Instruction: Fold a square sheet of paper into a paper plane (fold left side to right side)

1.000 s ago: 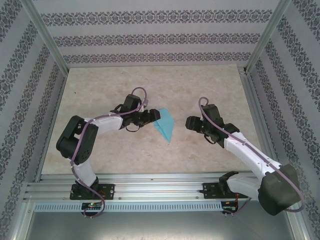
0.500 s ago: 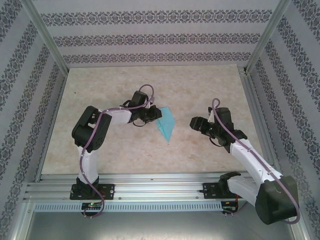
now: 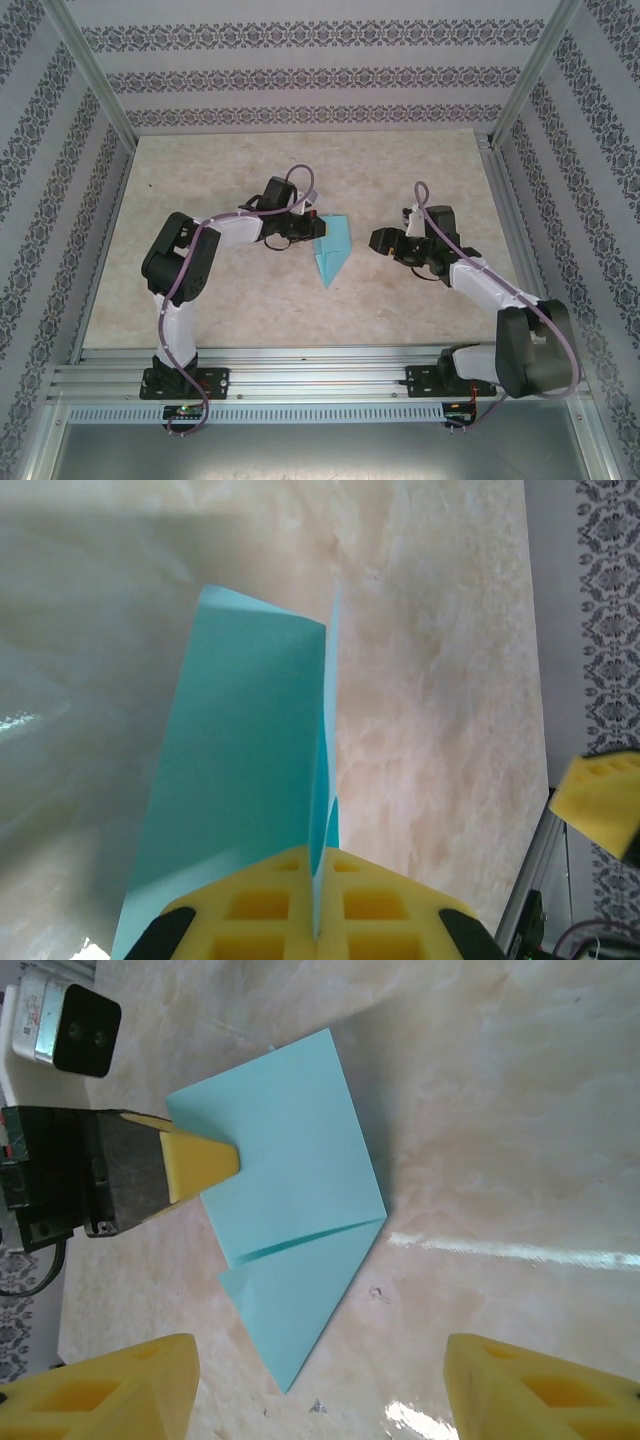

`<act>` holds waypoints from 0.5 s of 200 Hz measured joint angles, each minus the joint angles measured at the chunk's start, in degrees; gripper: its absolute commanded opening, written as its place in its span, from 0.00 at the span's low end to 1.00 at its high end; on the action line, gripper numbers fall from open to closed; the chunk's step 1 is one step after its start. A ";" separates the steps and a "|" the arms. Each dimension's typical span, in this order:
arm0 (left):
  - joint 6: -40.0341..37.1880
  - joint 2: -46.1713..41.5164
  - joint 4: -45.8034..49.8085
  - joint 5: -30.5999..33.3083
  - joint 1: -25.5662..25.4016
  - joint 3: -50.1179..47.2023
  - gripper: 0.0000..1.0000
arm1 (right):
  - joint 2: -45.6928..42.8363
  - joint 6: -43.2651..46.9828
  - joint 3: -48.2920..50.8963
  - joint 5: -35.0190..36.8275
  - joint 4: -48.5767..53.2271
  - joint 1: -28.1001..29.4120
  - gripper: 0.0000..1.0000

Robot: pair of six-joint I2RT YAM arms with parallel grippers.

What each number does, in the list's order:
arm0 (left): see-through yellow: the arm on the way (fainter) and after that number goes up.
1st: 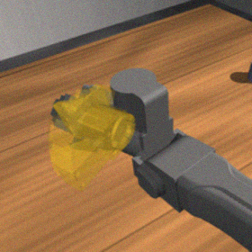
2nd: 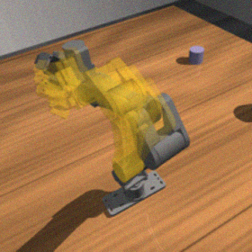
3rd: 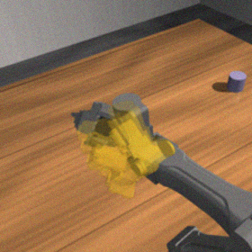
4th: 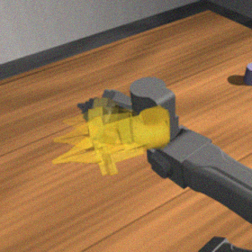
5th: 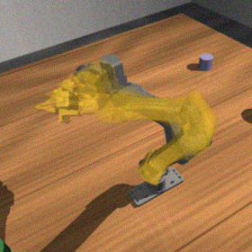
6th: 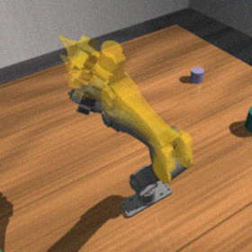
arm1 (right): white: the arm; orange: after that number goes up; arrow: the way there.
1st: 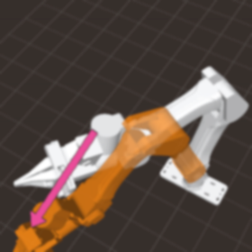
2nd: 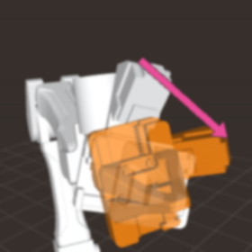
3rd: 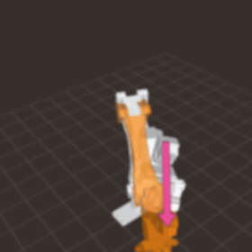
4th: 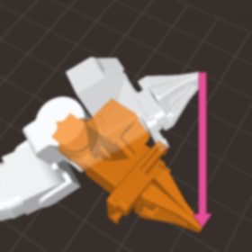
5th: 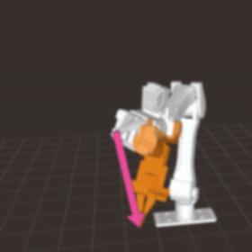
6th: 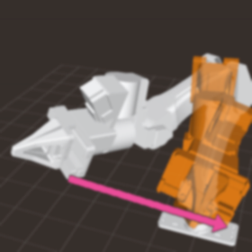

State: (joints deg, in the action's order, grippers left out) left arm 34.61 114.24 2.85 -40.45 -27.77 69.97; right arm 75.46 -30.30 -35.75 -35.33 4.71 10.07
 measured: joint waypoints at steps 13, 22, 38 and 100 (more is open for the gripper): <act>-1.66 -1.40 0.83 -1.29 0.15 -0.90 0.00 | 3.63 0.24 -1.31 -1.97 -1.73 0.07 0.66; -2.75 -2.23 1.40 -2.23 0.28 -1.31 0.00 | 6.05 0.39 -2.29 -3.26 -3.13 0.09 0.66; -4.35 -3.48 1.75 -3.91 0.79 -2.12 0.00 | 10.45 0.39 -4.00 -5.75 -6.27 0.72 0.66; -9.11 -5.44 4.24 -8.79 2.40 -2.93 0.00 | 26.77 -1.95 -11.50 -12.68 -16.39 5.64 0.62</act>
State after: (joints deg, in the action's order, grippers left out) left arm 25.50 108.79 7.09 -49.23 -25.36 67.05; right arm 102.24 -32.25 -47.24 -48.01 -11.68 15.70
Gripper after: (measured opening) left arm 0.059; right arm 0.628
